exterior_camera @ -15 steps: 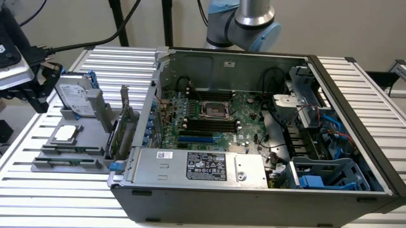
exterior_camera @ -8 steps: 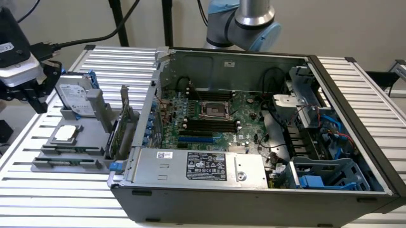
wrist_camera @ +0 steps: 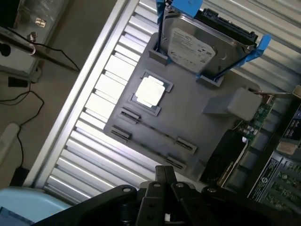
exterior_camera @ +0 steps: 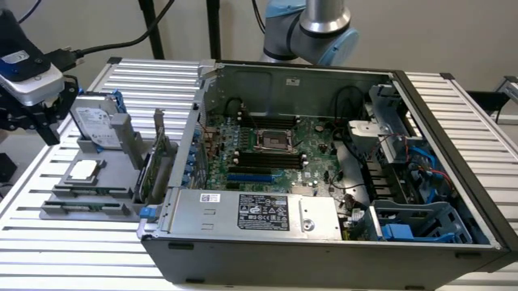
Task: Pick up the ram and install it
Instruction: 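Pick up the ram and move it above insertion slot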
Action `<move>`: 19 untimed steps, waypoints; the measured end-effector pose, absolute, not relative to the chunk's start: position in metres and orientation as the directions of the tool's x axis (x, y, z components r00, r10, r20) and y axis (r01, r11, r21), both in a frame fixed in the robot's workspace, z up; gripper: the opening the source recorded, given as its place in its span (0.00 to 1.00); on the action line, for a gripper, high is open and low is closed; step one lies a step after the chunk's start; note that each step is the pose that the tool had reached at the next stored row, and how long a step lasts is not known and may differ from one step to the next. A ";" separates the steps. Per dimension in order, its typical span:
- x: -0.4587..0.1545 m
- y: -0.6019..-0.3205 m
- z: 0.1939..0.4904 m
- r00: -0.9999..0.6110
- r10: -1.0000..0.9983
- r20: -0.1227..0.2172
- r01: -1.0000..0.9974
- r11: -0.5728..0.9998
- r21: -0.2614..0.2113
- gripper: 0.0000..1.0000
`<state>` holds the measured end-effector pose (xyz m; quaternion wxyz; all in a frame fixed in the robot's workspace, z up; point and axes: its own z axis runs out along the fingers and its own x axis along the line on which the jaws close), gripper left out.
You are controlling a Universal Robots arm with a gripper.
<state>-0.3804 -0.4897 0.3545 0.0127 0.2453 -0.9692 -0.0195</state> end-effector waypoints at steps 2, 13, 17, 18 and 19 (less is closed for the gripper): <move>-0.381 -0.490 0.355 -0.862 -0.507 0.015 -0.506 0.861 0.044 0.11; -0.380 -0.490 0.354 -0.743 -0.669 0.015 -0.668 0.743 0.044 0.11; -0.380 -0.490 0.354 -0.692 -0.722 0.015 -0.721 0.692 0.044 0.11; -0.380 -0.490 0.354 -0.679 -0.734 0.015 -0.733 0.679 0.044 0.11; -0.380 -0.490 0.354 -0.666 -0.746 0.015 -0.745 0.666 0.044 0.11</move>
